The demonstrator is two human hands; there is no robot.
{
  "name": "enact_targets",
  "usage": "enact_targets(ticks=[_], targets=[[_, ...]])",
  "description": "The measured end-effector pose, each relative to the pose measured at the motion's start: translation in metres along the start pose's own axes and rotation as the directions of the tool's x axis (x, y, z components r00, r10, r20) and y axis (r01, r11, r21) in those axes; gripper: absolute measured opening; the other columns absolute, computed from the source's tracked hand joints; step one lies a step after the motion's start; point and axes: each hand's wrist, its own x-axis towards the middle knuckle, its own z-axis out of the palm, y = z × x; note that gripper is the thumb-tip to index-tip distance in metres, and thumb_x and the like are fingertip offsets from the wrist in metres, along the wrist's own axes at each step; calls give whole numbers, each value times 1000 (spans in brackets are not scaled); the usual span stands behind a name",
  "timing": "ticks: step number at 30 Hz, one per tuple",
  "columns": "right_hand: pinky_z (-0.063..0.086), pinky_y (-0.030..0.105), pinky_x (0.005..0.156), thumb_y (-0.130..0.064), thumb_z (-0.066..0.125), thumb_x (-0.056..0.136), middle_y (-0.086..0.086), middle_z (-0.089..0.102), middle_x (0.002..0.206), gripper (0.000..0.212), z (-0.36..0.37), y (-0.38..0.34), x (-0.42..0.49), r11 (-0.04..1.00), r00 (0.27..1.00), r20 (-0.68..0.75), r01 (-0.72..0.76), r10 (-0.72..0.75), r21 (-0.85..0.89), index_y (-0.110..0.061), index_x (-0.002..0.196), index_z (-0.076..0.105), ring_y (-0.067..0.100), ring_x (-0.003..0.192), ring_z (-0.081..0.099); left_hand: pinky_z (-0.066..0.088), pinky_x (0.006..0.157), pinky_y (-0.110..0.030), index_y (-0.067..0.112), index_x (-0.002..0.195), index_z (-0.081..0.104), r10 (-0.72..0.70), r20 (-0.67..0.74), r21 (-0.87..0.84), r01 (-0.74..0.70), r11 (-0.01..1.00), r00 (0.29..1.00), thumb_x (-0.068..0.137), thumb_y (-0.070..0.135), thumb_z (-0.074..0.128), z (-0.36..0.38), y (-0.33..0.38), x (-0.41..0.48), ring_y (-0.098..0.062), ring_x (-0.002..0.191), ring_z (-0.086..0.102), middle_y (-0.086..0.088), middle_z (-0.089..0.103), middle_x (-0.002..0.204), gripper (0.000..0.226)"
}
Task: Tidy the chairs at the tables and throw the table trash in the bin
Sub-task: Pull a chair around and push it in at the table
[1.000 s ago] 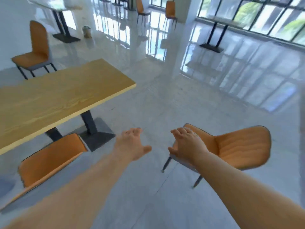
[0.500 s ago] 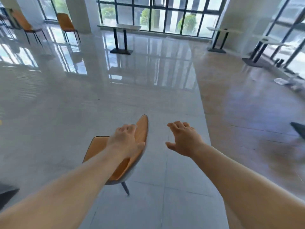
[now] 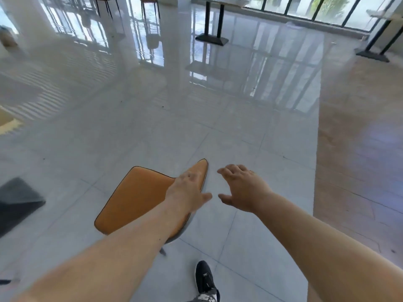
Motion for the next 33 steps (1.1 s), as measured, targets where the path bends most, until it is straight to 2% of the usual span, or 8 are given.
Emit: enact_targets(ticks=[5,10,17,20,23,25,30,33], targets=[[36,39,113,-59,61,91,3,40,156,79,14,46,79,986,977,151,160,-152,-43,-25,156,30,26,143,35,45,102,-46,27,158,28,-148,63,-146,156,977,987,85,67,56,28,1,76,-29,140,44,-6,37,162,88],[35,41,113,-60,67,87,3,39,157,87,23,68,143,957,932,234,290,-277,-21,-25,157,29,28,145,33,48,87,-39,34,157,27,-296,170,-231,330,915,940,81,71,59,49,-5,97,-26,128,56,1,45,156,91],[38,45,114,-62,72,84,2,40,159,89,46,64,194,782,729,385,622,-566,-30,-30,156,31,29,145,34,49,92,-41,28,157,29,-538,337,-199,617,761,773,76,75,67,68,-23,65,-29,124,57,-5,54,146,101],[40,48,113,-60,72,86,1,43,157,84,46,58,208,683,621,445,730,-645,-28,-30,155,35,30,146,35,50,97,-42,36,157,33,-678,266,-251,728,638,685,80,64,67,82,-7,39,-30,126,53,-4,54,144,90],[50,45,98,-52,71,89,-3,49,147,69,50,61,214,603,531,508,797,-678,-29,-33,148,41,28,136,43,51,100,-43,46,154,36,-788,147,-368,773,517,598,86,50,66,100,15,24,-28,128,51,2,52,147,75],[52,44,92,-46,69,92,-4,50,144,61,56,62,219,579,498,532,815,-685,-17,-34,145,43,28,133,44,50,103,-45,44,153,40,-827,97,-429,772,468,554,89,47,65,107,22,22,-28,130,50,3,50,149,69],[52,45,96,-33,58,99,-4,51,141,49,74,44,236,530,438,580,848,-687,-12,-35,146,43,28,129,46,53,98,-45,40,142,52,-838,24,-499,733,463,545,86,39,71,118,16,26,-26,121,53,3,58,137,59],[53,42,89,-27,50,99,-4,56,131,43,87,23,249,454,393,622,888,-677,-67,-37,140,46,27,117,55,54,94,-44,39,139,52,-823,-1,-478,722,499,568,87,43,71,124,1,26,-24,117,56,6,58,136,56]])
